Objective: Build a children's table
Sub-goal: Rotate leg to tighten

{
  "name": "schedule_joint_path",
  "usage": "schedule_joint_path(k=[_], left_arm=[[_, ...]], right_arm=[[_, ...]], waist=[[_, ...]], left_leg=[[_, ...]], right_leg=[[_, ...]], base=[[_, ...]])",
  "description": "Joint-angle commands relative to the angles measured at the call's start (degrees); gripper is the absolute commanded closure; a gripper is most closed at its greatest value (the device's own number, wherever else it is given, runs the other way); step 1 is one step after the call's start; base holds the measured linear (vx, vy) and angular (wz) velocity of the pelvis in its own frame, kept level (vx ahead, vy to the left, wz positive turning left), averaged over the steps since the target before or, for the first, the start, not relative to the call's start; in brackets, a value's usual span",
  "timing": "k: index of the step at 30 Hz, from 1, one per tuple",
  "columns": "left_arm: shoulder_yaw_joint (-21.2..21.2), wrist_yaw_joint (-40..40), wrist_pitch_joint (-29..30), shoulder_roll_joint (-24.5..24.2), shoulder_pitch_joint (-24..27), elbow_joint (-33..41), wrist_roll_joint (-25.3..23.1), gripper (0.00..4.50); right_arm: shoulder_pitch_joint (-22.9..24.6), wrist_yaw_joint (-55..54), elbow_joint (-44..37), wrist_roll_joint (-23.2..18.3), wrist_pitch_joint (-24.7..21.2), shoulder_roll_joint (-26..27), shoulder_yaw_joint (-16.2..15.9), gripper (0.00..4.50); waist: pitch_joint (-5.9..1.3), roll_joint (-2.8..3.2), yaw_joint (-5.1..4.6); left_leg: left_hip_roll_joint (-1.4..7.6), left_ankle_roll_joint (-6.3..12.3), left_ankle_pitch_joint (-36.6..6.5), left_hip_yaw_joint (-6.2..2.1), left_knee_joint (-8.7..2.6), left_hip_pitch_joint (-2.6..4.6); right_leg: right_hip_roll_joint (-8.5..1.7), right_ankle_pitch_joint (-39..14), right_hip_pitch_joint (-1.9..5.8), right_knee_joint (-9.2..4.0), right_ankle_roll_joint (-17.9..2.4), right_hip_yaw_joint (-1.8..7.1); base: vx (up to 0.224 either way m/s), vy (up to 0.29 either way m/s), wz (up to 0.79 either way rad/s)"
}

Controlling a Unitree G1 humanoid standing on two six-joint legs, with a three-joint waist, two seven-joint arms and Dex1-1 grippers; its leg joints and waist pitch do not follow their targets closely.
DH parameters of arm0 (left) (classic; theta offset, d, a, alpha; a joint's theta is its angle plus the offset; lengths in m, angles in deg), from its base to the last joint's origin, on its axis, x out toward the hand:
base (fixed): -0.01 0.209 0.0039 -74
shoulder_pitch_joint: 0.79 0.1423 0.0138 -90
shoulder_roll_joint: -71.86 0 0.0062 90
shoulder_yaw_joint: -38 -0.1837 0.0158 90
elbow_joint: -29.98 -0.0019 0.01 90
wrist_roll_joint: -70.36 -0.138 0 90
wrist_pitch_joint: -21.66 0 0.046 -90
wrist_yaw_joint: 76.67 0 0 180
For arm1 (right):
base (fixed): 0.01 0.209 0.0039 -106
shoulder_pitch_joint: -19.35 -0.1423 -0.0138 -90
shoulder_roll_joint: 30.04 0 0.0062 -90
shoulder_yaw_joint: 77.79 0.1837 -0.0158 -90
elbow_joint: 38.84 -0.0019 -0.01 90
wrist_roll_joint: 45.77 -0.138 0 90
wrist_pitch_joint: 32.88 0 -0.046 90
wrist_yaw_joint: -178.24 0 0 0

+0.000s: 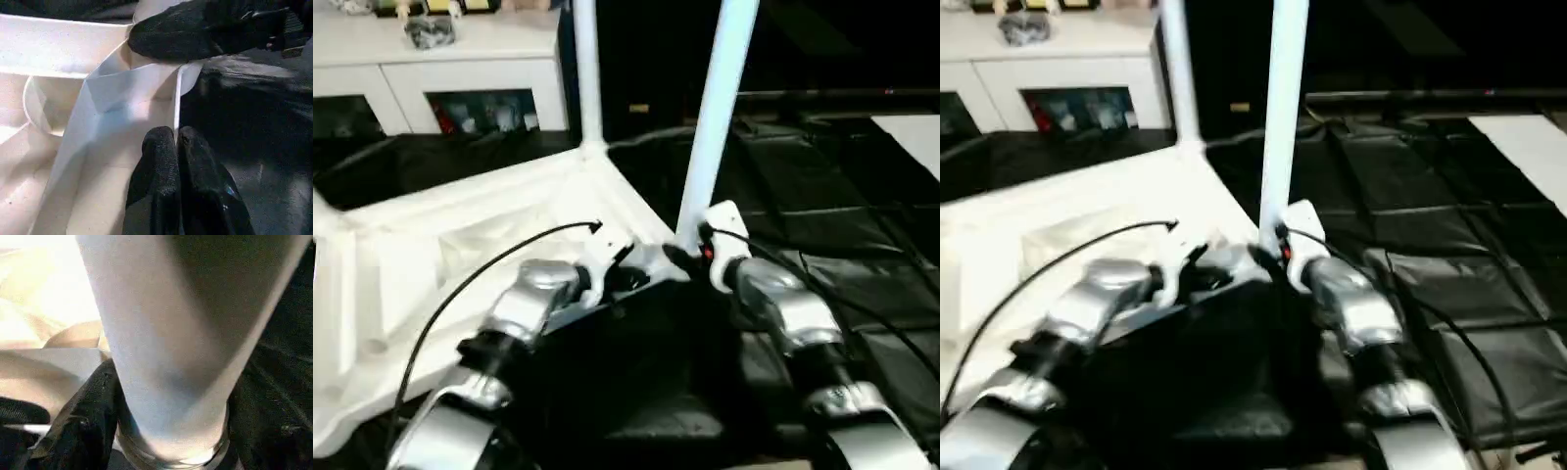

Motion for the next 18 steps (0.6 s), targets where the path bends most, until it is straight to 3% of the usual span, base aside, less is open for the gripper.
schedule_joint_path(k=[1,4,6,9,10,11,13,14,16,18], left_arm=[[-1.12,-1.06,-1.11,2.0,-1.59,0.46,0.02,4.5],[-1.33,2.03,-1.5,0.64,-0.71,2.0,0.85,4.5],[-1.61,6.06,-2.81,-1.23,0.28,3.52,1.86,4.5],[-1.61,9.94,-4.5,-2.78,1.18,4.76,2.88,4.5],[-1.65,12.63,-4.97,-3.88,1.89,5.77,3.69,4.5],[-1.68,13.08,-4.97,-4.07,2.01,5.95,3.83,4.5],[-2.04,16.61,-5.79,-5.29,2.85,7.15,4.93,4.5],[-2.22,18.37,-5.62,-5.85,3.35,7.97,5.62,4.5],[-2.25,18.69,-5.55,-5.95,3.44,8.12,5.75,4.5],[-3.77,26.5,-5.33,-9.86,5.31,10.82,6.9,4.5]], right_arm=[[0.7,3.35,2.55,-1.23,-1.88,3.68,-3.27,1.04],[0.63,7.37,1.23,-1.38,-2.03,2.01,-4.25,0.7],[1.68,13.39,-1.17,-0.44,-0.01,-1.37,-6.88,0.57],[3.6,20.1,-4.92,-1.44,0.93,-4.38,-8.45,0.57],[5.05,24.31,-7.69,-2.28,1.24,-6.35,-9.18,0.57],[5.29,24.94,-8.14,-2.39,1.32,-6.67,-9.3,0.57],[6.59,28.38,-10.58,-3.06,1.63,-8.52,-9.89,0.57],[7.16,29.8,-11.61,-3.34,1.69,-9.31,-10.08,0.57],[7.27,30.04,-11.79,-3.39,1.69,-9.45,-10.11,0.57],[10.53,38.69,-17.71,-6.29,2.2,-14.4,-10.98,0.73]], waist=[[-3.01,-0.49,0.11],[-3.05,-0.47,0.15],[-3.11,-0.53,0.23],[-3.29,-0.62,0.3],[-3.33,0.24,0.6],[-3.42,-0.23,0.5],[-3.59,-0.18,0.6],[-3.44,0.11,0.64],[-3.29,0.06,0.63],[-3.07,-0.23,1.12]], left_leg=[[1.73,1.4,-12.3,-0.89,-4.16,0.26],[1.8,1.59,-12.3,-0.91,-4.18,0.28],[1.8,1.93,-11.99,-0.98,-4.14,0.15],[1.87,2.98,-9.96,-0.81,-3.81,-0.04],[1.98,3.66,-9.05,-0.85,-3.74,0.07],[1.98,4.37,-8.12,-0.72,-3.6,-0.03],[2.02,5.26,-6.55,-0.74,-3.5,-0.06],[2.04,5.52,-7.0,-0.61,-3.5,0.0],[2.19,5.21,-8.45,-0.57,-3.63,0.17],[2.32,4.52,-10.21,-0.6,-3.8,0.3]], right_leg=[[-3.32,-15.19,2.4,-5.07,-11.03,2.07],[-3.33,-14.02,2.47,-4.9,-11.54,2.05],[-3.4,-13.5,2.72,-4.85,-11.67,1.98],[-3.4,-9.19,2.9,-4.39,-12.72,2.06],[-3.42,-6.78,2.9,-4.11,-13.37,2.1],[-3.23,-3.8,3.04,-3.88,-14.14,2.07],[-3.2,-0.59,3.16,-3.4,-15.44,1.92],[-3.18,-0.83,3.0,-3.53,-15.89,1.9],[-3.25,-3.15,2.84,-3.78,-16.19,1.9],[-3.22,-6.59,2.99,-4.11,-15.41,1.93]], base=[[0.0,0.0,0.0],[0.0,0.0,0.0],[0.0,0.0,0.0],[0.0,0.0,0.0],[0.0,0.0,0.0],[0.0,0.0,0.0],[0.0,0.0,0.0],[0.0,0.0,0.0],[0.0,0.0,0.0],[0.0,0.0,0.0]])
